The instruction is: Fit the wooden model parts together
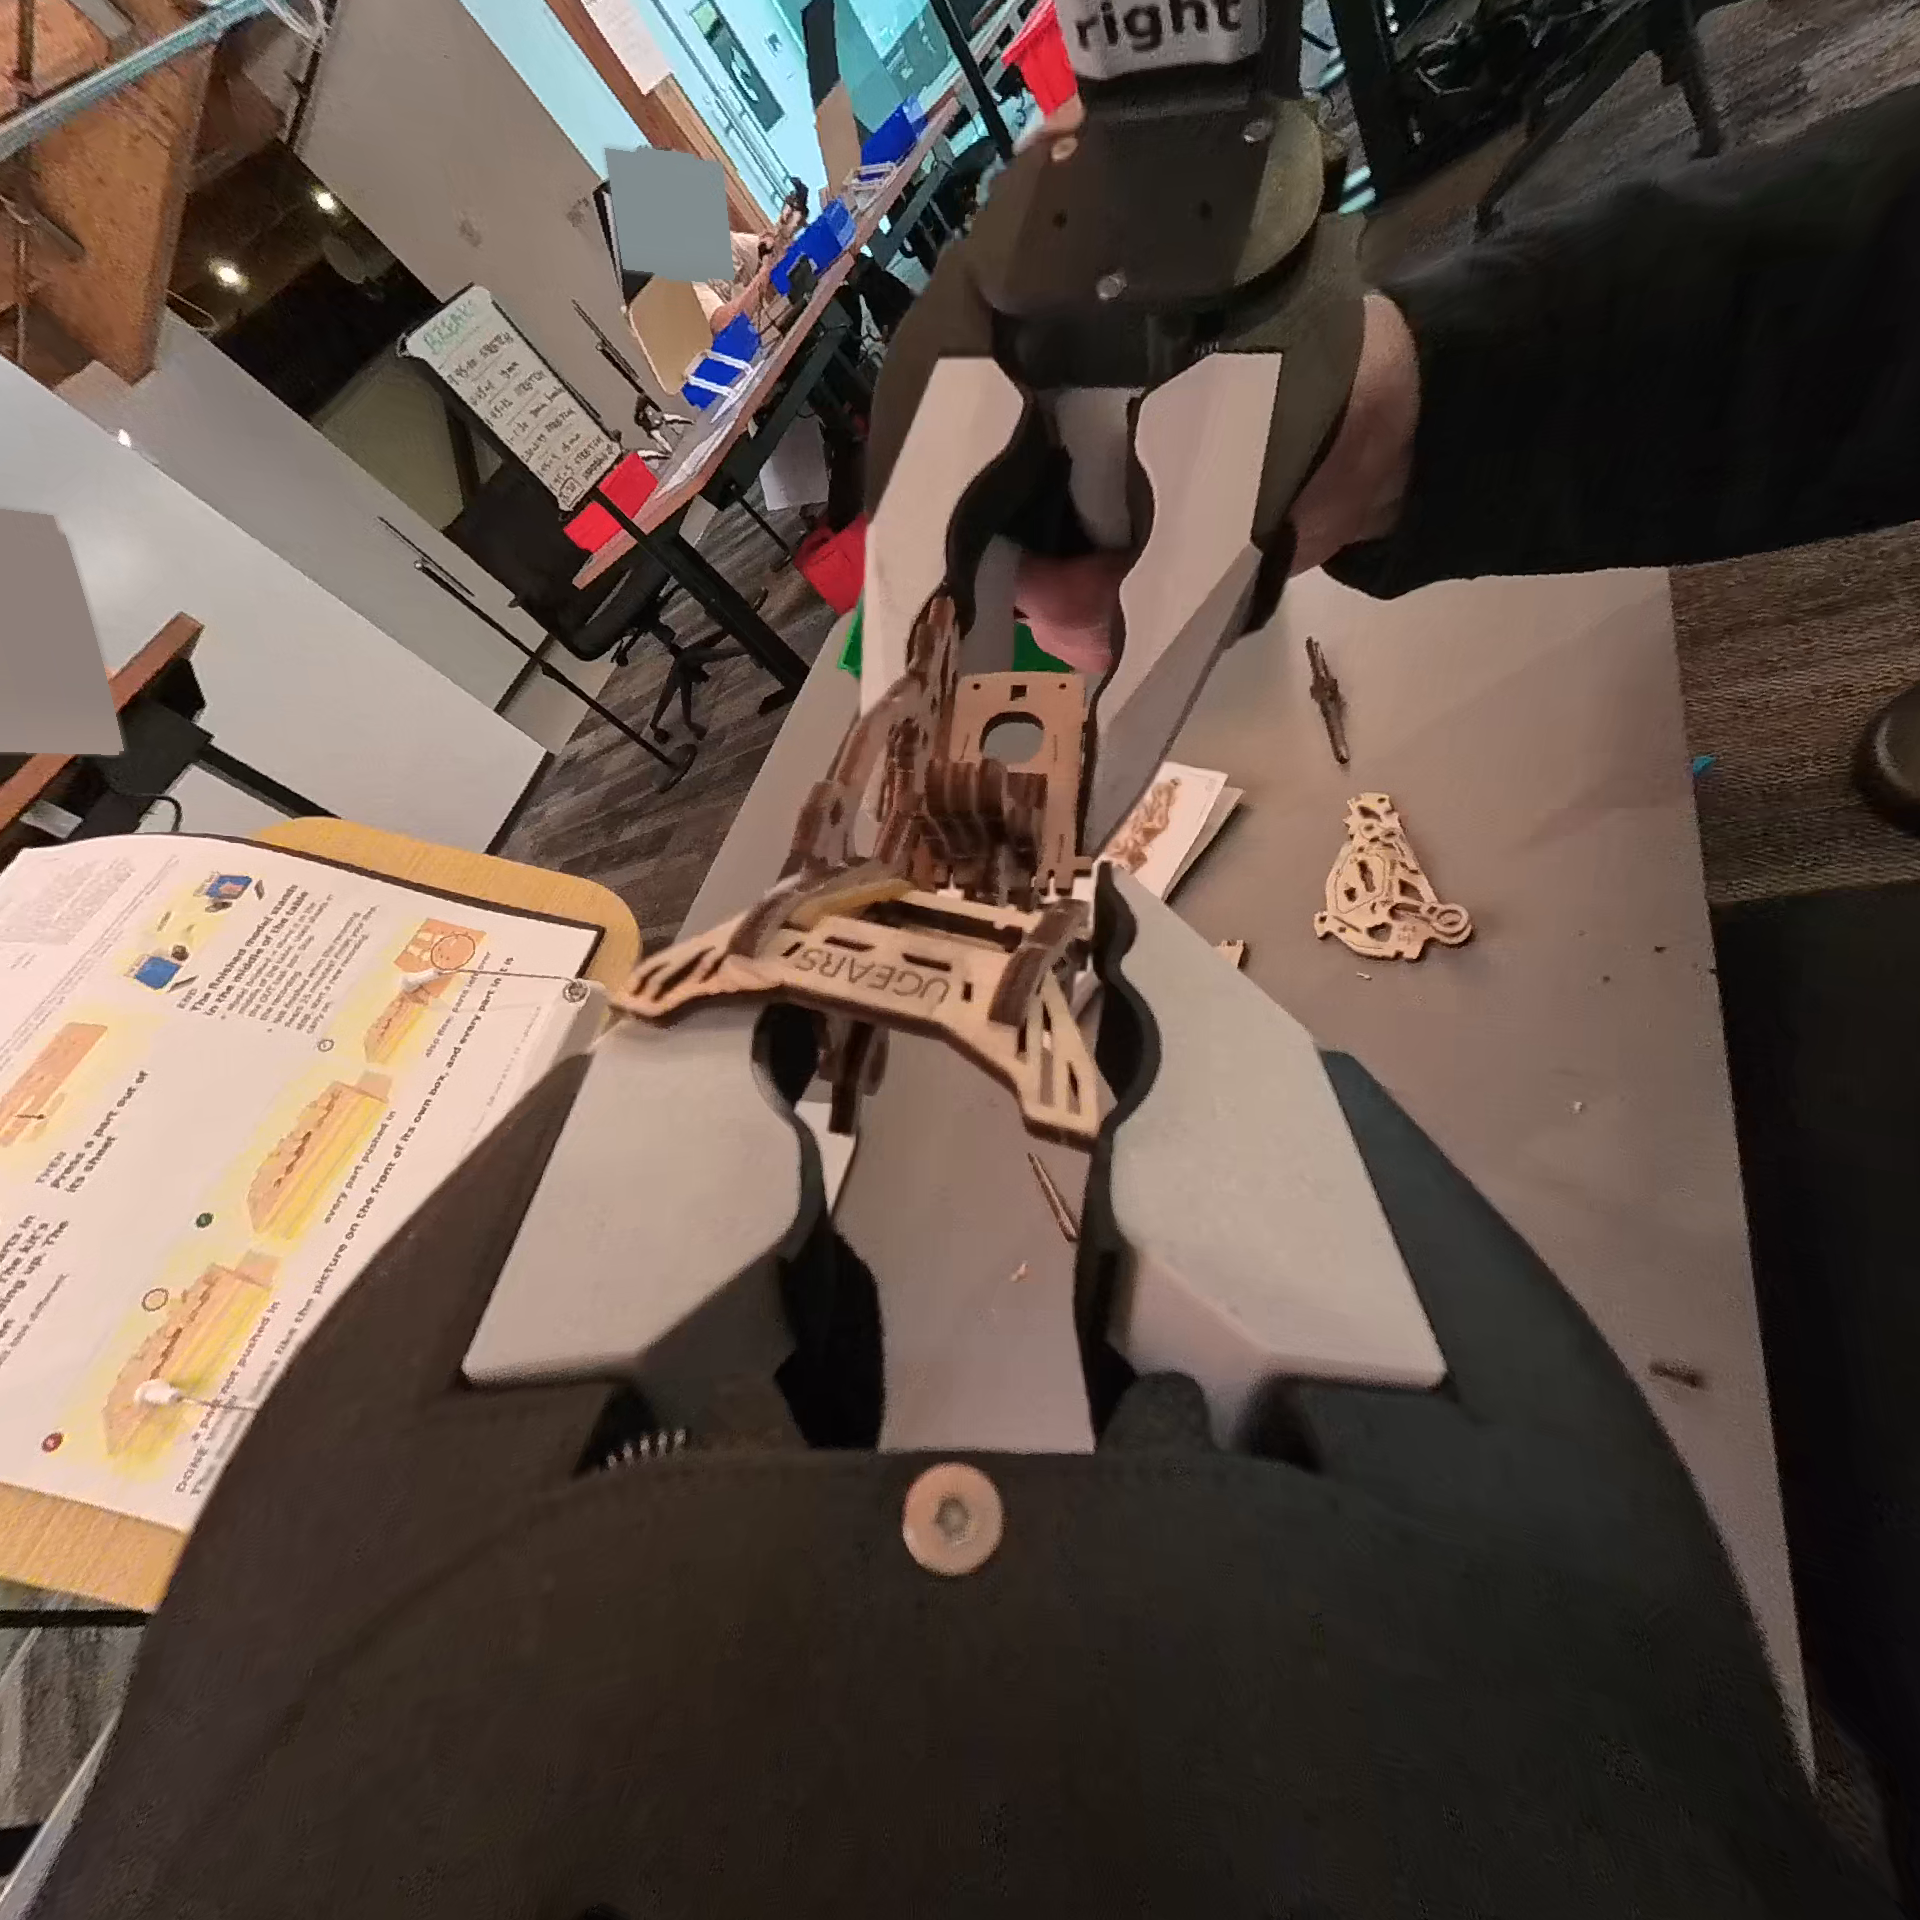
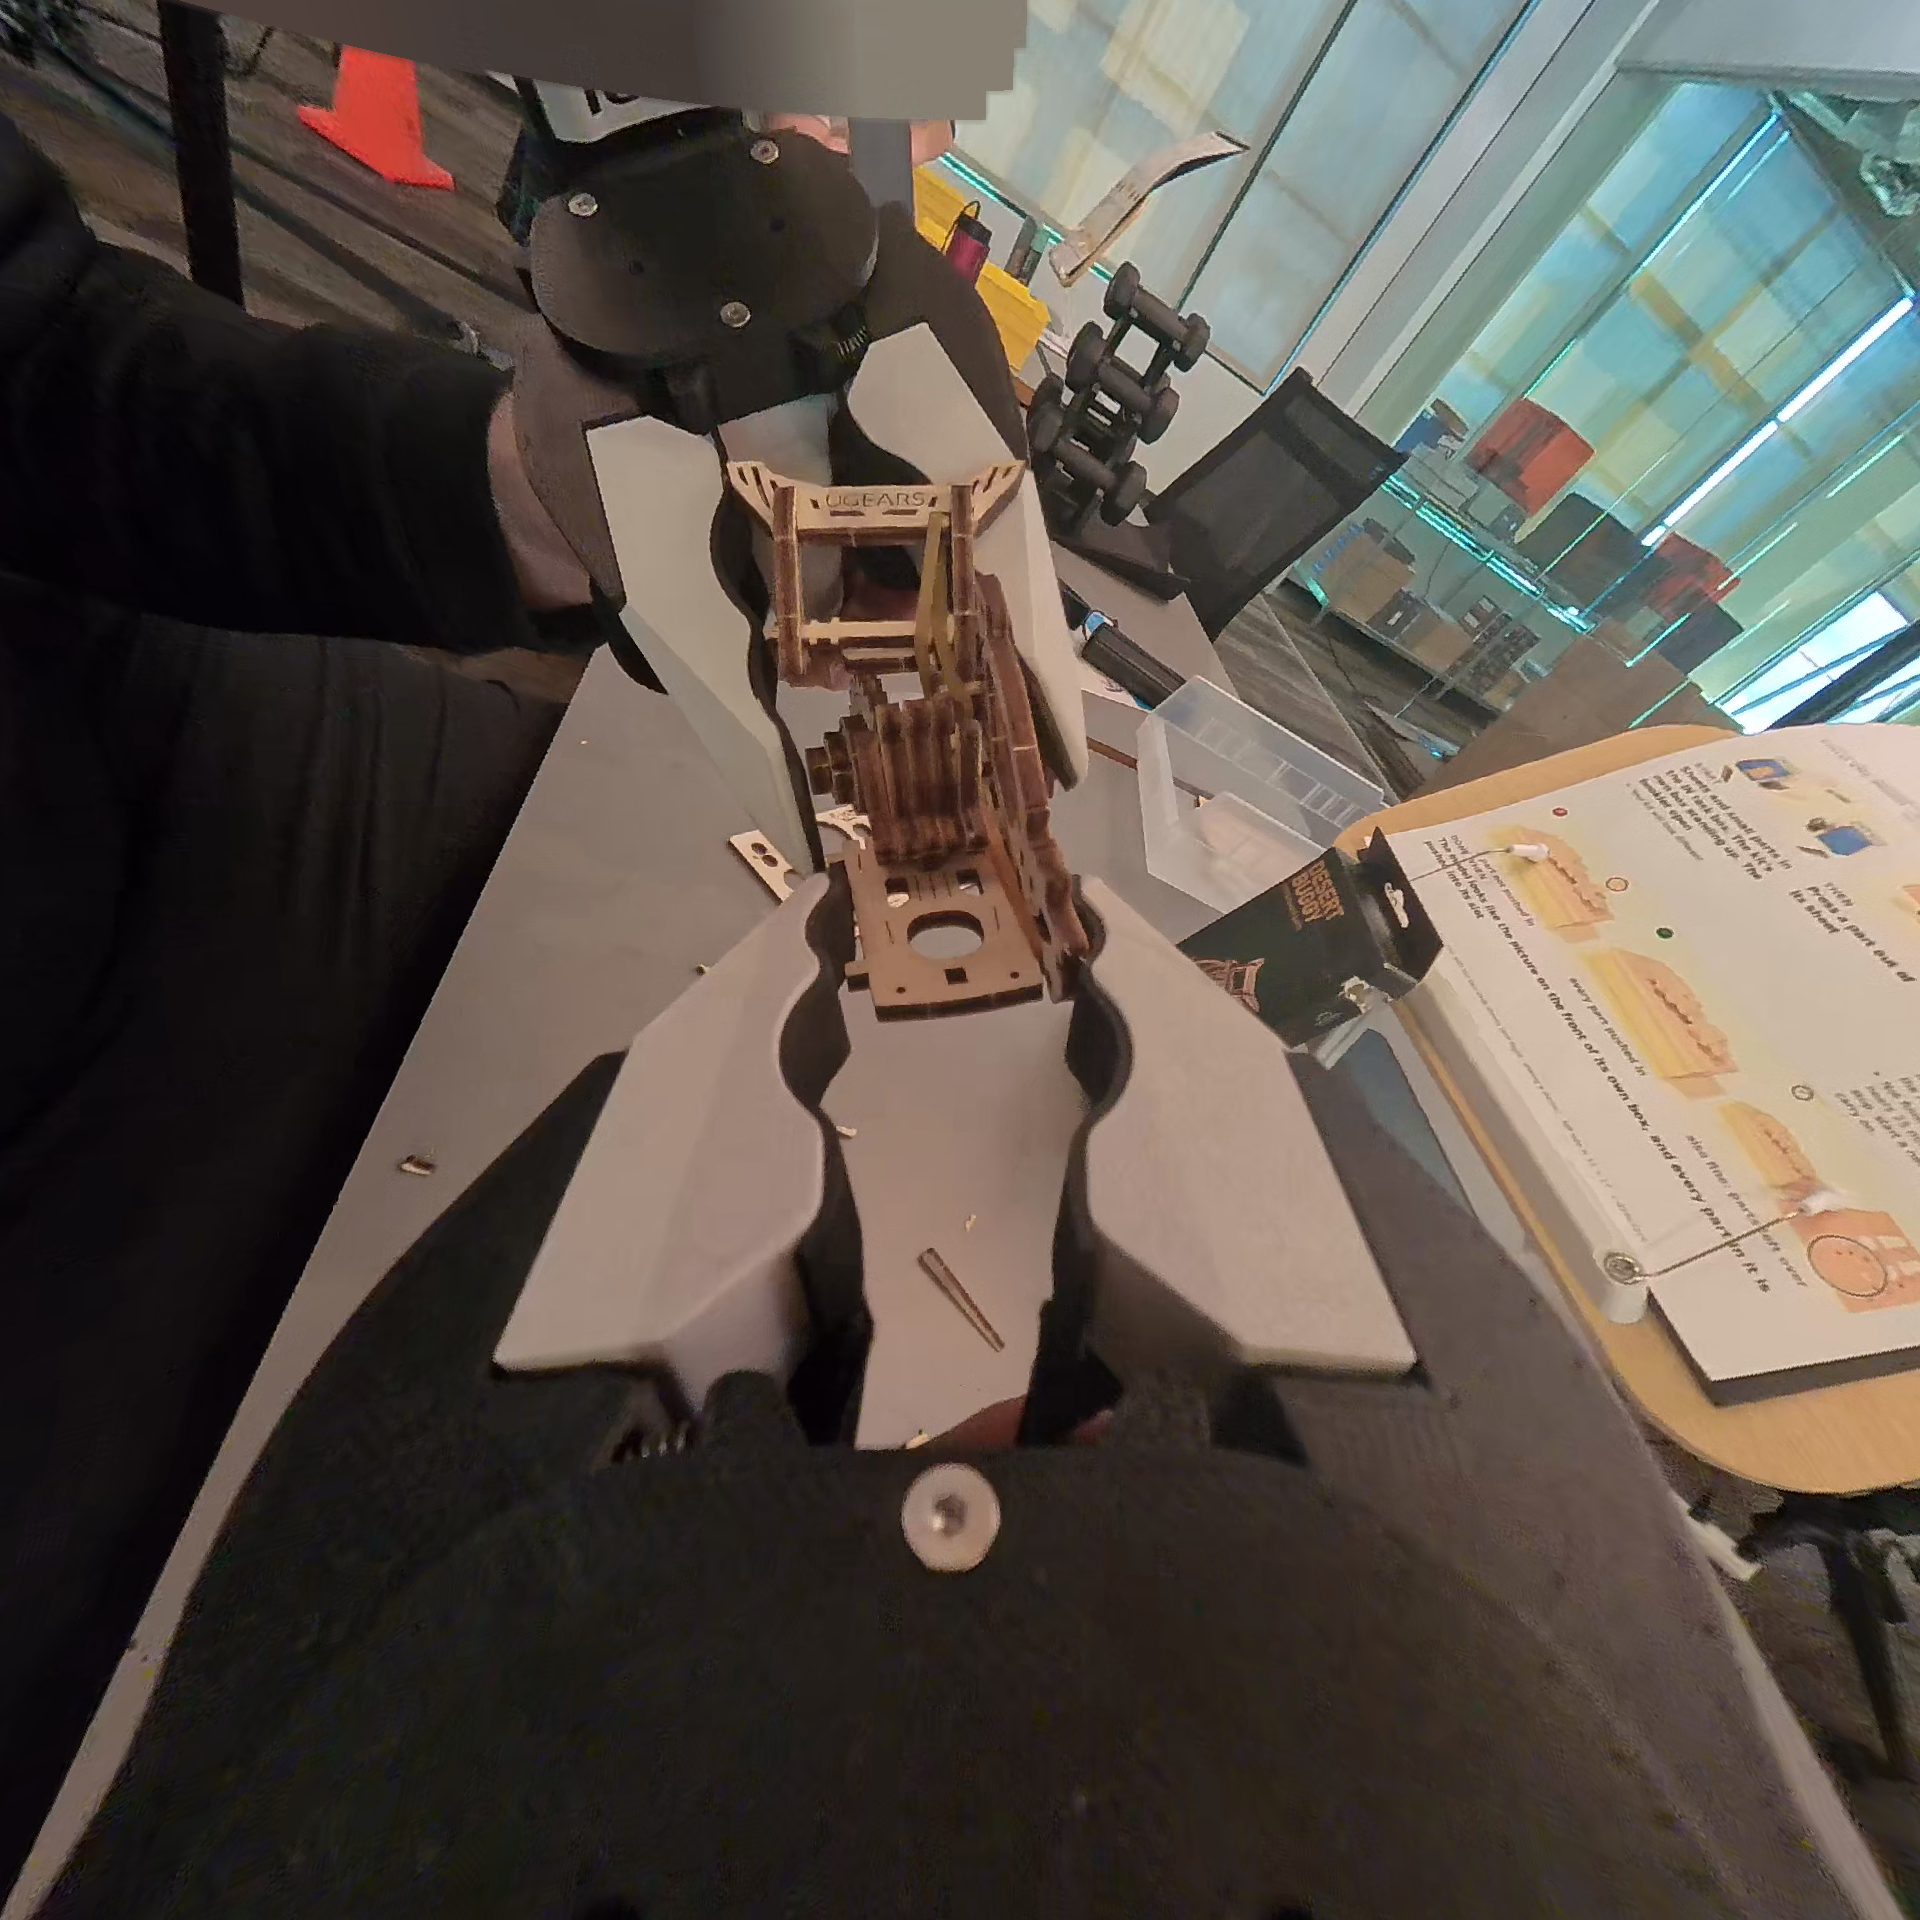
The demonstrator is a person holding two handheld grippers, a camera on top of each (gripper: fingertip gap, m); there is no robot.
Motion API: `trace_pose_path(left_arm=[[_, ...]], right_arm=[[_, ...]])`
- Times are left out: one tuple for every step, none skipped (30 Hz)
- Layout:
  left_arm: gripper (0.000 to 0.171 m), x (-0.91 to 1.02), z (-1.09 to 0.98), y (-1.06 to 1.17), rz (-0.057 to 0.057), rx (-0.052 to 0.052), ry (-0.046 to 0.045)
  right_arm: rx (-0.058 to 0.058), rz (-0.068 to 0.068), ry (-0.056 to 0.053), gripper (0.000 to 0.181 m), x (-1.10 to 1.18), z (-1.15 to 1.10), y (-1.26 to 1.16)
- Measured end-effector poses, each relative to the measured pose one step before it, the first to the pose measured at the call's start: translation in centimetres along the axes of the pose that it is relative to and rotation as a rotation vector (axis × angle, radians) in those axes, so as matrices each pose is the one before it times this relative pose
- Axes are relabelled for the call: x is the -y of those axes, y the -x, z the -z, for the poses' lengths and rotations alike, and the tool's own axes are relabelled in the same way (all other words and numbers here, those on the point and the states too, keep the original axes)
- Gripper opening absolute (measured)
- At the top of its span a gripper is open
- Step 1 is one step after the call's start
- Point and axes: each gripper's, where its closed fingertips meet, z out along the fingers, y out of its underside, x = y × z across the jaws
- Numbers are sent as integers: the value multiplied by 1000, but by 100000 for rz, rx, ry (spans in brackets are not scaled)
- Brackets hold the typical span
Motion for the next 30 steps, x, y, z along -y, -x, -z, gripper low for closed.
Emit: trace_pose_path(left_arm=[[50,-214,-41,-168,-218,-1236,679],[51,-181,-68,-137,-269,-552,589],[53,-60,14,-179,-76,-902,-159],[51,-61,91,-182,397,-1559,-177],[50,-18,172,-96,731,-1389,-587],[48,-28,183,15,622,-797,-546],[48,-43,154,16,404,-600,-496],[47,-71,133,11,291,-417,-156],[47,-80,124,14,121,-221,-37],[47,-34,107,-50,353,-501,-324],[47,-12,85,-76,749,-765,-564],[47,-21,71,-37,789,-519,-479],[47,29,116,34,714,-17,-794],[47,49,149,96,1062,316,-836],[47,24,172,122,1130,304,-729],[47,9,187,94,991,293,-836],[47,-21,205,97,843,516,-692],[47,-15,225,-23,817,-284,-810],[48,7,220,-45,1019,-439,-914],[49,124,266,-60,1240,-733,-1558],[49,188,292,12,1299,-452,-1668],[49,156,255,76,1012,-73,-1148],[50,139,200,102,318,116,-655],[48,93,129,119,-37,379,-49],[46,100,15,117,-254,705,-96],[45,107,-40,11,-295,195,-259],[40,36,-91,-145,-381,-553,84],[38,3,-135,38,-749,1225,283],[38,49,-108,64,-568,1560,-90],[37,60,-68,-16,116,542,-360]], right_arm=[[1157,-1319,-31,37,-149,-42,78],[1042,-792,100,38,-127,5,49],[418,60,20,38,-76,3,47],[954,-741,-125,38,-65,-20,107],[1229,-1285,-492,38,-29,-14,118],[840,-1049,-744,38,-6,-22,93],[514,-922,-549,38,-2,3,34],[239,-606,-353,38,-1,3,3],[334,-642,-150,38,-25,-29,2],[425,-560,-80,38,-12,-46,21],[461,-265,-53,38,-9,-71,58],[451,-440,-12,38,-15,-63,45],[452,-801,-324,38,-5,-34,17],[382,-1228,-593,38,7,-2,-29],[219,-1493,-567,37,-15,-2,-60],[-252,-879,-215,38,-53,26,-85],[-621,-742,142,38,-115,41,-129],[-319,-1093,168,37,-112,43,-108],[-156,-526,-240,37,-52,52,-32],[-391,-210,12,37,-72,35,-34],[-169,-204,591,38,-131,16,-9],[-19,69,697,37,-133,-15,36],[-24,309,814,37,-129,-46,50],[-207,595,694,38,-78,-42,46],[-10,251,-91,37,81,-6,52],[-97,-191,-25,37,81,36,-1],[-413,-138,-6,37,78,37,-49],[-707,-107,439,37,8,25,-84],[-890,103,203,37,40,63,-90],[-541,-375,185,37,0,62,-65]])
